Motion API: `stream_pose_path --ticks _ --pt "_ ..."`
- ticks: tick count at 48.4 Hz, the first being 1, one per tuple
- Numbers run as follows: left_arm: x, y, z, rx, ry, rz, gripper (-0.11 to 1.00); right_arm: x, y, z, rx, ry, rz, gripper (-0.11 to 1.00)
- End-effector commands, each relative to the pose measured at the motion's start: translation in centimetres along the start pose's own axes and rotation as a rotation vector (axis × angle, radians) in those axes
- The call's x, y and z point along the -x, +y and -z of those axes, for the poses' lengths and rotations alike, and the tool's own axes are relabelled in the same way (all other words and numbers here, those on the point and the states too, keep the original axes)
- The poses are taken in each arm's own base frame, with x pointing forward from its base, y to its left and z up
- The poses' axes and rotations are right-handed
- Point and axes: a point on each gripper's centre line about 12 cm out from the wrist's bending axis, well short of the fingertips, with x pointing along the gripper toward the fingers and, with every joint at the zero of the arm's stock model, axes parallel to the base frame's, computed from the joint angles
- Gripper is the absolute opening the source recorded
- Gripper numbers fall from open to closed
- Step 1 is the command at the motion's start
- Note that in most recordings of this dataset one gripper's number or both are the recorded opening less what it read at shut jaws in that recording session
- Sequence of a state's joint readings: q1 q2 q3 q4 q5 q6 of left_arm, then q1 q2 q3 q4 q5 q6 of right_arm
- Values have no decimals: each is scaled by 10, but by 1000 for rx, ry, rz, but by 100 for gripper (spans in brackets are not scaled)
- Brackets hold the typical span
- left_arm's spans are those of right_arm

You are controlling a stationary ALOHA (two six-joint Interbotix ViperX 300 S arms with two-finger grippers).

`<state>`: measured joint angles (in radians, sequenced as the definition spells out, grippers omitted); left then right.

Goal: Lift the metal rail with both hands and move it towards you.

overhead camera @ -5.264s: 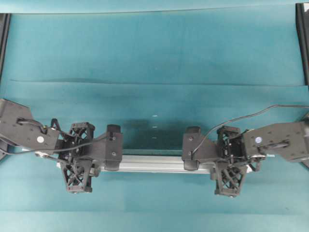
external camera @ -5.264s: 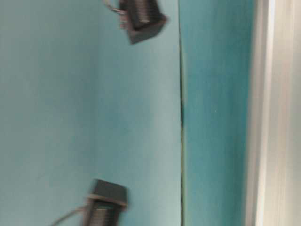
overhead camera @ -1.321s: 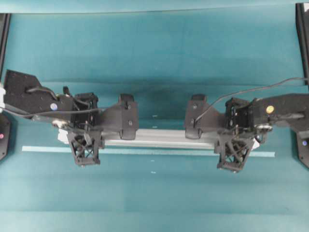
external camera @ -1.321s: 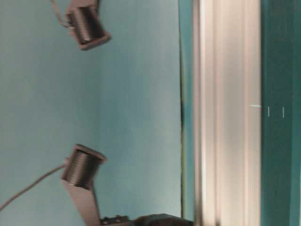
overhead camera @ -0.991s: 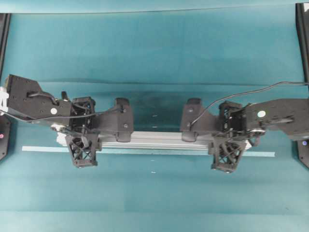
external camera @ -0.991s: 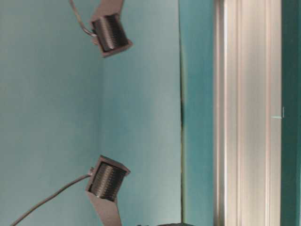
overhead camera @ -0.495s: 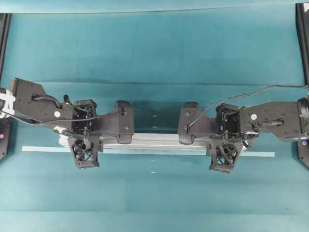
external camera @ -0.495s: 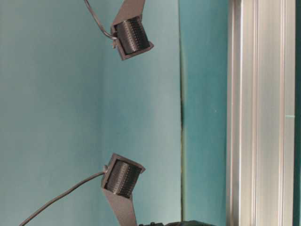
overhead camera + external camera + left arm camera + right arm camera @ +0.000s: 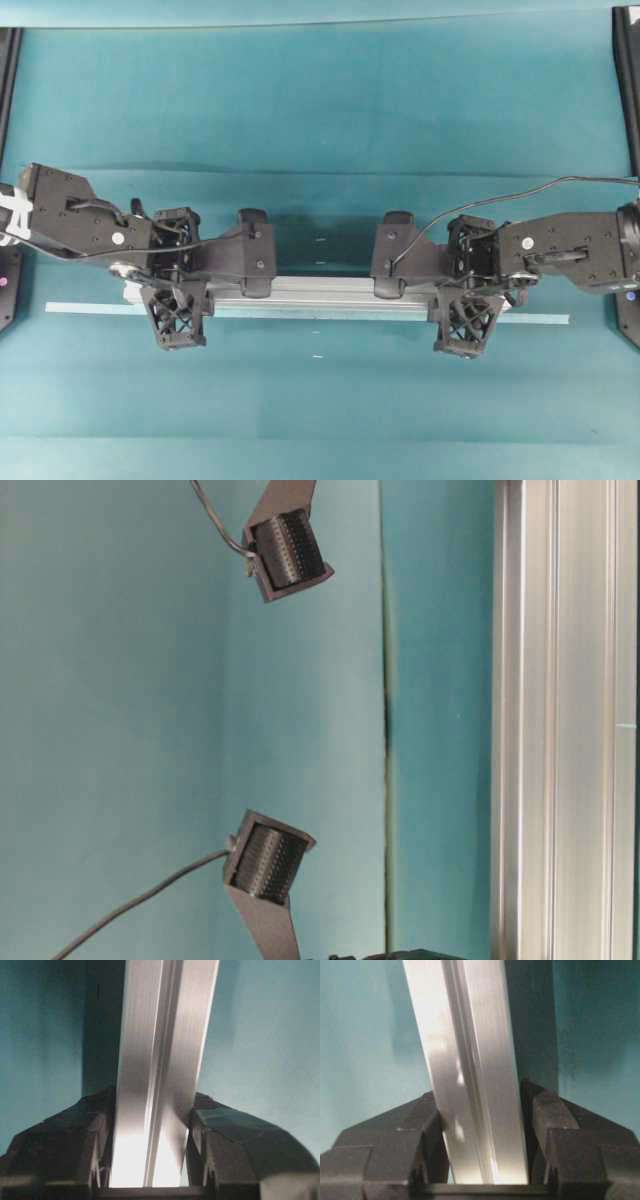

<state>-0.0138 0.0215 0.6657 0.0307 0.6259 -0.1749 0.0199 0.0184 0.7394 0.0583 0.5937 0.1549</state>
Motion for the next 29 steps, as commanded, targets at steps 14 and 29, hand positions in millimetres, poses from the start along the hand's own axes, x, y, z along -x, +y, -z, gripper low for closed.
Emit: stream_pose_path --ticks 14,29 --pt "3 6 -6 89 -51 7 28 0 -4 -3 -34 -11 -1 43" --pt "3 7 -7 88 -53 5 28 0 -11 -7 -52 -31 1 43"
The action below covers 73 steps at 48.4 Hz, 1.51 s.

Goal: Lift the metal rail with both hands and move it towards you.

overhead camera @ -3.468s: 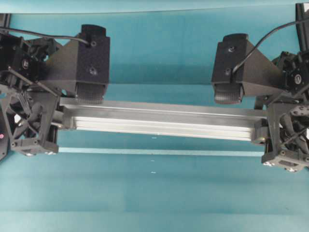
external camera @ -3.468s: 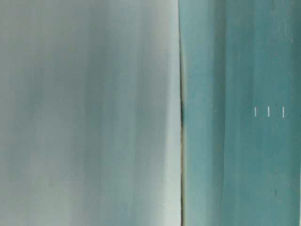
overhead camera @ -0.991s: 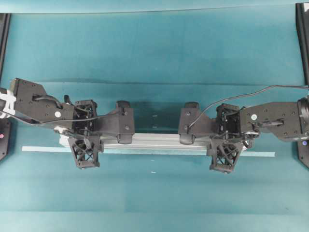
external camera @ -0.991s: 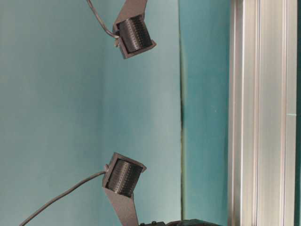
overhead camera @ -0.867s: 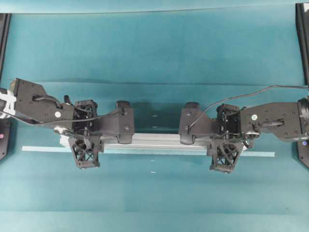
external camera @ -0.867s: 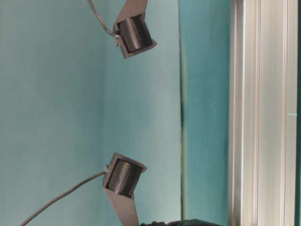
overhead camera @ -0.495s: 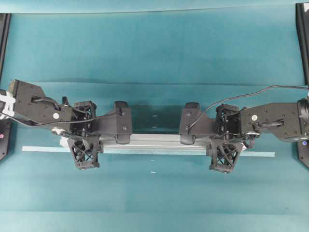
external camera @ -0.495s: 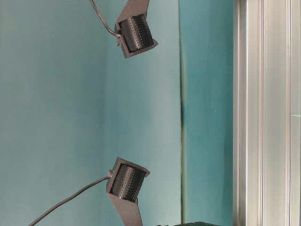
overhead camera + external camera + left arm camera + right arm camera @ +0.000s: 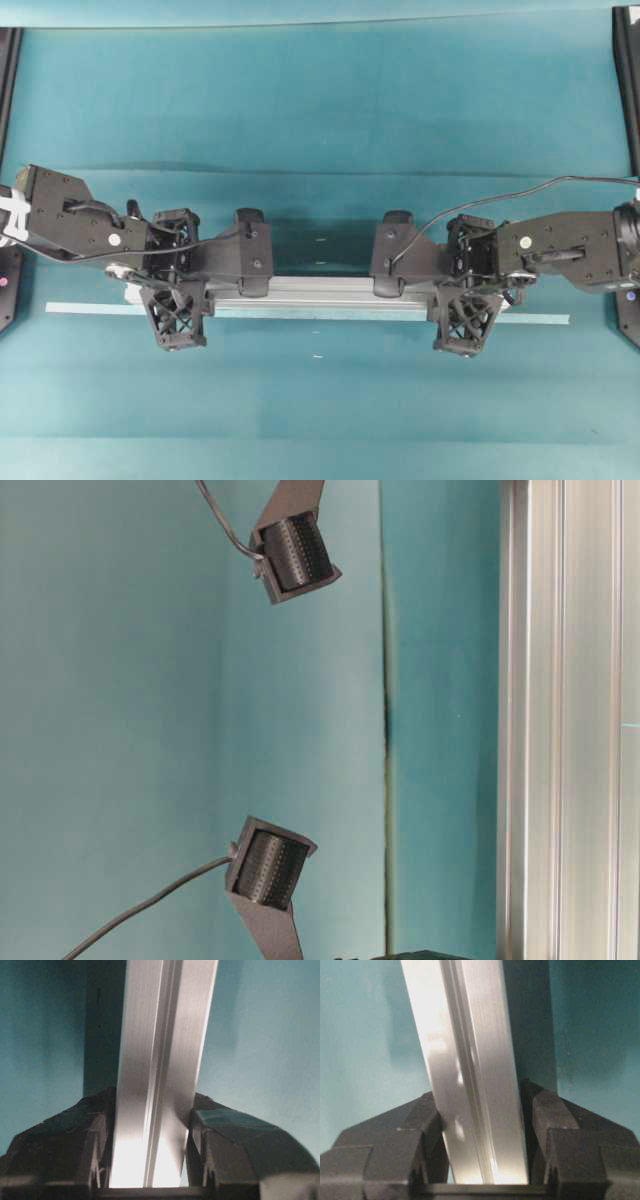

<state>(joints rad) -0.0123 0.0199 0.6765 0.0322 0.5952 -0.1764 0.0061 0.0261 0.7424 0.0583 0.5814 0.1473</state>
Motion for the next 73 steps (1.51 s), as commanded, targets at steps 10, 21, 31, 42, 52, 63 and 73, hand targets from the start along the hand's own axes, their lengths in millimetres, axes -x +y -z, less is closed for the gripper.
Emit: stream_pose_path --ticks 10,21,31,42,52,63,73 --pt "4 8 -6 92 -28 0 28 1 -7 -5 -46 -24 -1 43" --pt "4 12 -6 99 -27 -4 28 0 -7 -4 -46 -20 0 43" --pt "2 12 -2 98 -25 -4 28 -1 -7 -2 -48 -14 1 43" --pt "0 11 -4 96 -93 9 28 -1 -7 -1 -53 -10 -2 43" --pt "0 10 -4 93 -97 11 28 -1 -4 -2 -55 -21 -8 43" --pt "0 8 -4 85 -101 15 28 -1 -3 -2 -66 -23 -14 43" --pt "0 8 -5 91 -106 15 32 -1 -2 -2 -73 -23 -19 42"
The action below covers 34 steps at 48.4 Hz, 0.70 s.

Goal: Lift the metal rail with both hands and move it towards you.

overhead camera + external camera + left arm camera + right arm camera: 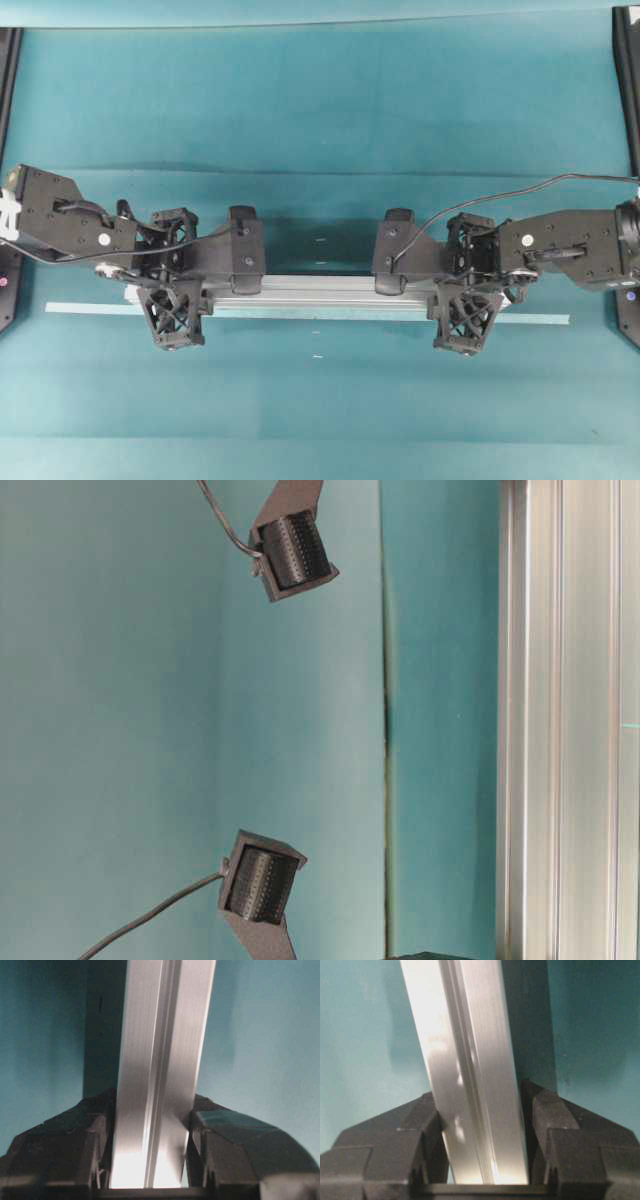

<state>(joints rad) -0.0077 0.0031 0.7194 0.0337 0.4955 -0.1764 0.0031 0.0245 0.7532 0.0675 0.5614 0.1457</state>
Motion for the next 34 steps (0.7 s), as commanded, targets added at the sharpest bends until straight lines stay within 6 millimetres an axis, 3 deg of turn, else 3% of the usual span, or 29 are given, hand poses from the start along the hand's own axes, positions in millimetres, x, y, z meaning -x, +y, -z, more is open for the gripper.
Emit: stream_pose_path --ticks 1,7,12,16,19,34 --pt "1 6 -7 89 -31 0 36 0 -1 -3 -63 -12 -14 42" --pt "1 5 -7 84 -37 2 70 0 -1 -3 -69 -8 -14 45" --pt "1 3 -6 77 -36 4 91 0 -1 -1 -78 5 -17 73" --pt "1 2 -6 74 -36 6 93 0 -1 1 -68 19 -15 92" --pt "1 1 -6 76 -36 7 92 0 0 3 -46 23 -12 99" --pt "2 -9 -6 60 -36 19 91 2 0 2 -27 16 0 99"
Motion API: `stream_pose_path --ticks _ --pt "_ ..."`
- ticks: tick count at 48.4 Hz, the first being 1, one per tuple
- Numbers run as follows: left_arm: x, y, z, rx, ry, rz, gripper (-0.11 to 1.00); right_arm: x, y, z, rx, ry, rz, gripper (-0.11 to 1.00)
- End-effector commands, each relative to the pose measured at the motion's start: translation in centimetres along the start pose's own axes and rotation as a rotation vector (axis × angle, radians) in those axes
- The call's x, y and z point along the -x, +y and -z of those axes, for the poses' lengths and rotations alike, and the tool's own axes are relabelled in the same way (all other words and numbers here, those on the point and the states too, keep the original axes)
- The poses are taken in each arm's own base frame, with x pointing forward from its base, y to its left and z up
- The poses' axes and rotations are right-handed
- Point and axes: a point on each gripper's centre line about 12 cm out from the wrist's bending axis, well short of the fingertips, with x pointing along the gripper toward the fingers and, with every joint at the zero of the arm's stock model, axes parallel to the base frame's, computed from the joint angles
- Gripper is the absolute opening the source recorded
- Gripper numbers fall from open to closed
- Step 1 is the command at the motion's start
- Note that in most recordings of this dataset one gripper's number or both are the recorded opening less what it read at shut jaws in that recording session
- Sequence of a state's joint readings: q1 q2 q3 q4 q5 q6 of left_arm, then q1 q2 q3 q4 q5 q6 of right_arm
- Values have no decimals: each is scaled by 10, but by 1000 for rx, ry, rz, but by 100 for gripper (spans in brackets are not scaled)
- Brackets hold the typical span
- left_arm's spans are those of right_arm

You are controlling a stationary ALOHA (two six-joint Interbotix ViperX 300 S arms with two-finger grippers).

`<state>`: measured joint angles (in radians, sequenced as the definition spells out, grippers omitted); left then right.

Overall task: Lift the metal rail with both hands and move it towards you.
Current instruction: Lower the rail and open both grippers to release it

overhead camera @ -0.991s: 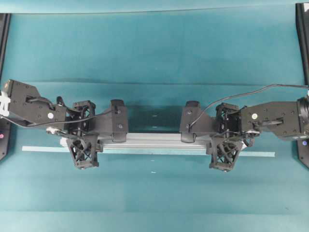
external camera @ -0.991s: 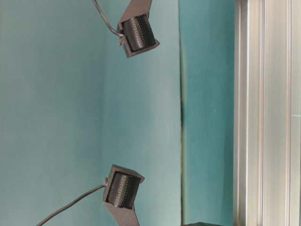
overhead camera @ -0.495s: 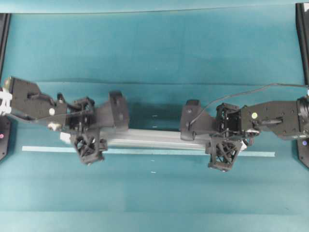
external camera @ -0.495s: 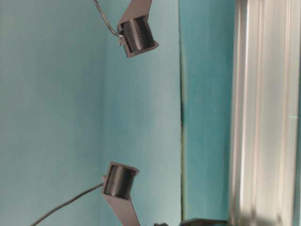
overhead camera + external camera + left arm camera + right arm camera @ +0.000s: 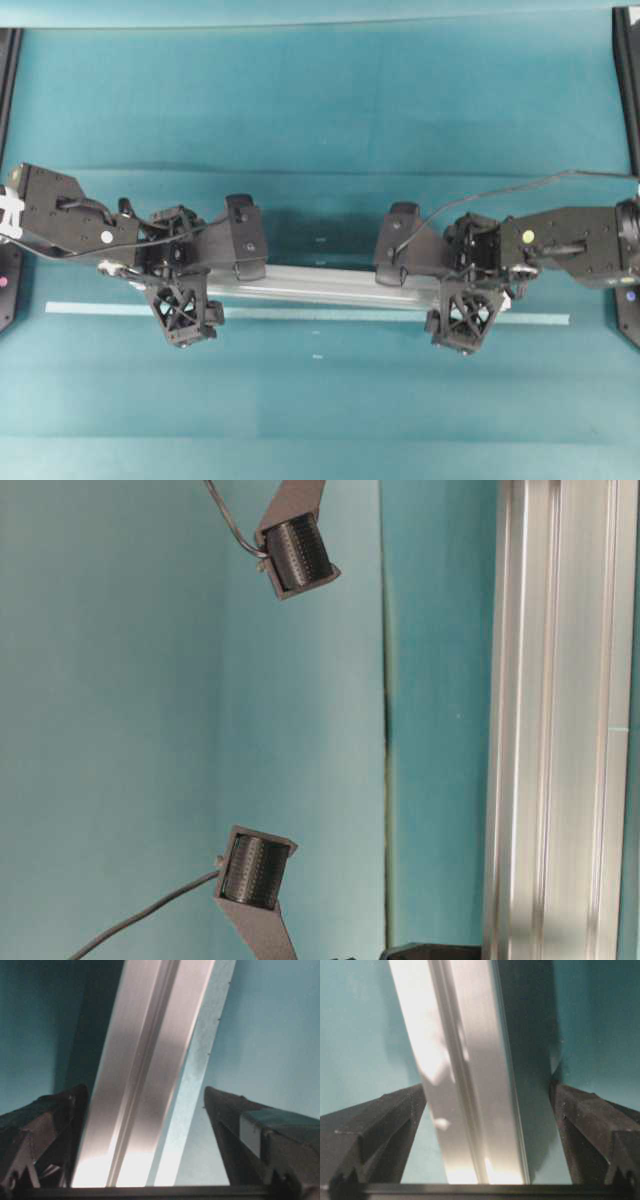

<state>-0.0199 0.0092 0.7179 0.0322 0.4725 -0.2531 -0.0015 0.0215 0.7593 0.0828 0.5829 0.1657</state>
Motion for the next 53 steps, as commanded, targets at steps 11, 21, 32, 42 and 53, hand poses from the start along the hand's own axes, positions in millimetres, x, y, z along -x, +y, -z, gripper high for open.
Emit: stream_pose_path --ticks 11,21,32,42,53 --pt "8 -6 -10 -3 -32 13 92 11 -2 -7 22 -41 11 99" --pt "17 -8 -19 22 -30 12 92 27 -3 -12 19 -96 5 99" --pt "30 -10 -28 16 -54 17 92 59 -9 -19 2 -204 -10 99" --pt "61 -11 -37 15 -91 24 92 105 -9 -23 5 -349 -27 99" --pt "108 -12 -42 -5 -176 42 92 149 -9 -17 18 -485 -46 99"
